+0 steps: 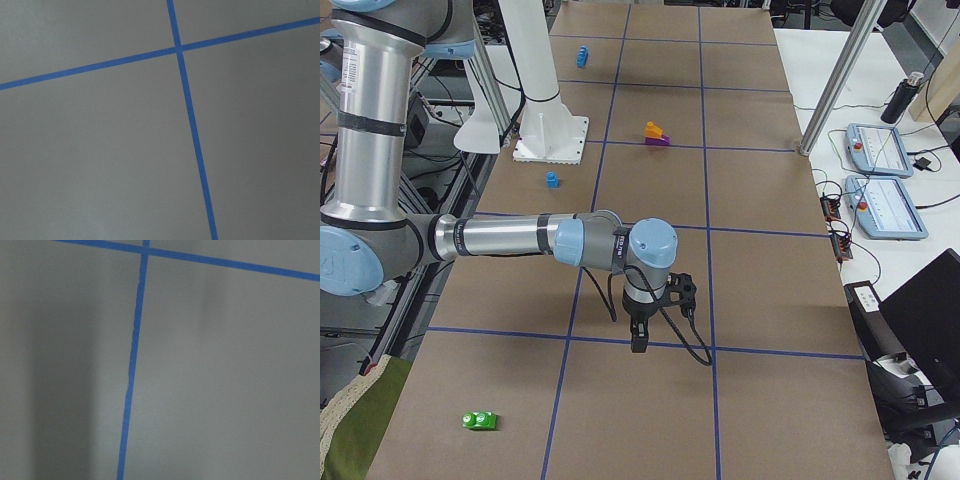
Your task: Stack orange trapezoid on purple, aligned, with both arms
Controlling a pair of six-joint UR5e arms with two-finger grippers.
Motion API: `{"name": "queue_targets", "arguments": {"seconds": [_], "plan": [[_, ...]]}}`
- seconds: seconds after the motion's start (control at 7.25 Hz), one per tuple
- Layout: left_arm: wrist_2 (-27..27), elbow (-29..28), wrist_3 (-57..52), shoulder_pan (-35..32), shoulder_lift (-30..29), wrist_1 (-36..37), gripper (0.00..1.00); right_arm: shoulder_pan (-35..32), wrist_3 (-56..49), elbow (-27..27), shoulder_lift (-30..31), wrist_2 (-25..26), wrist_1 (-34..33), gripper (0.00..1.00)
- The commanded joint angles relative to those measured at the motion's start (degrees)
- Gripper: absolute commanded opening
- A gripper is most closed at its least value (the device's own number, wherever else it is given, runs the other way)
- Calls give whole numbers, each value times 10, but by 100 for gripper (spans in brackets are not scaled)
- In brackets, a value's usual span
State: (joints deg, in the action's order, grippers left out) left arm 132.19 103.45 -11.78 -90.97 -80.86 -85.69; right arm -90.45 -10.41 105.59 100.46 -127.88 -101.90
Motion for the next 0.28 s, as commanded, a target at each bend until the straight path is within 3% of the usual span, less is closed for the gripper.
{"name": "queue_targets", "arguments": {"seconds": [0.0,0.14], "plan": [[0,0,0,0,0,0,100,-1,0,0,0,0,2,100],[0,-1,0,0,1,0,100,0,0,0,0,0,2,100]]}}
